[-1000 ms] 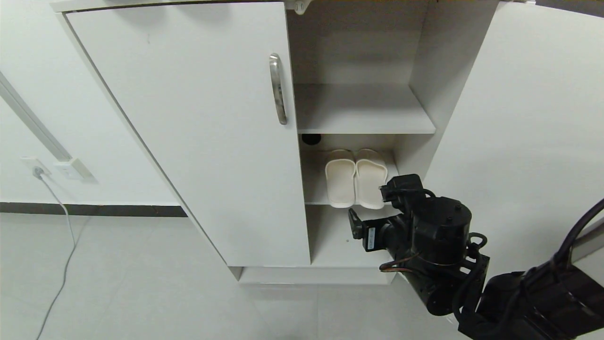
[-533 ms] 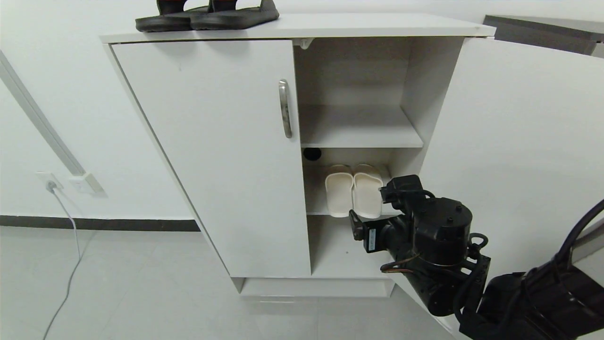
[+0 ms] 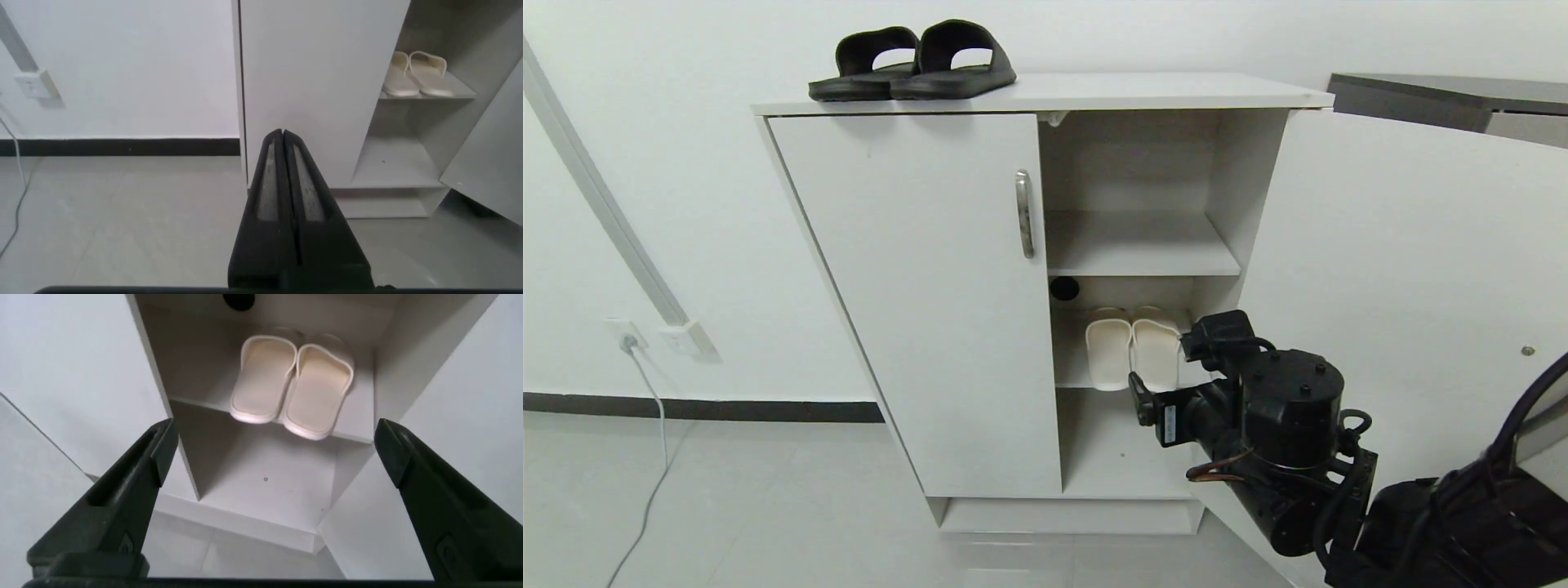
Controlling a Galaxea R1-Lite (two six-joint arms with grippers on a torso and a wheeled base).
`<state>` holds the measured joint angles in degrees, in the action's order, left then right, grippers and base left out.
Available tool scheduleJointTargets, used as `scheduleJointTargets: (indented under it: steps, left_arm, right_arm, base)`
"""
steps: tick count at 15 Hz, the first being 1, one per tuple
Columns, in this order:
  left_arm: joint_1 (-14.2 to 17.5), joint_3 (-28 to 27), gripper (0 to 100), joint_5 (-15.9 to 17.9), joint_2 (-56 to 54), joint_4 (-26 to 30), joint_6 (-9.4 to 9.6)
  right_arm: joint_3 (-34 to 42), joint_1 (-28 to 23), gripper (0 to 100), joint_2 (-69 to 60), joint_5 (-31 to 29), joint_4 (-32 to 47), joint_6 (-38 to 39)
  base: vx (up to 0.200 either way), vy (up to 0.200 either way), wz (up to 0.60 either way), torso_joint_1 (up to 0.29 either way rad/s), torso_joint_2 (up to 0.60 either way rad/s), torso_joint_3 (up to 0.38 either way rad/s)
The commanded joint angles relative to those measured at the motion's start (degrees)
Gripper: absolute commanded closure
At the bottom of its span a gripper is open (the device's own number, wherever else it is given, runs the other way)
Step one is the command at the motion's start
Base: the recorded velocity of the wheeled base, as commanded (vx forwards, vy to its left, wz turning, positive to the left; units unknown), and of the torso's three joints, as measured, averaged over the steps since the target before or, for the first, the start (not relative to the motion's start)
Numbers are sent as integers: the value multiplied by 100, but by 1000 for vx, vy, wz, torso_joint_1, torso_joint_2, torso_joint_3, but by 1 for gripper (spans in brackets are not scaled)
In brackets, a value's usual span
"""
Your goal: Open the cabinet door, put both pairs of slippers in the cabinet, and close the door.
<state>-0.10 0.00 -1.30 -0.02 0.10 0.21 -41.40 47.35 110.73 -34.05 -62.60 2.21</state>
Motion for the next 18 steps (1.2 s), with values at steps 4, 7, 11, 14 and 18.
scheduleJointTargets:
  steps: [4, 7, 11, 14, 18]
  left_arm:
    - [1, 0, 100, -1, 2, -1, -3]
    - [1, 0, 100, -1, 2, -1, -3]
    - [1, 0, 100, -1, 2, -1, -3]
    - [1, 0, 100, -1, 2, -1, -12]
    - [1, 0, 100, -1, 2, -1, -12]
  right_arm:
    - [53, 2, 0, 10, 12, 2, -71]
    - [53, 2, 0, 10, 21, 2, -71]
    - [53, 2, 0, 10, 21, 2, -71]
    - [53, 2, 0, 19, 21, 2, -71]
    - [62, 11, 0, 19, 21, 11, -89]
  base:
    - [0, 200, 0, -2, 0, 21]
    - [0, 200, 0, 7, 4, 4]
    - [0, 200, 0, 2, 6, 2]
    - [0, 200, 0, 2, 4, 1]
    - [0, 200, 0, 2, 4, -2]
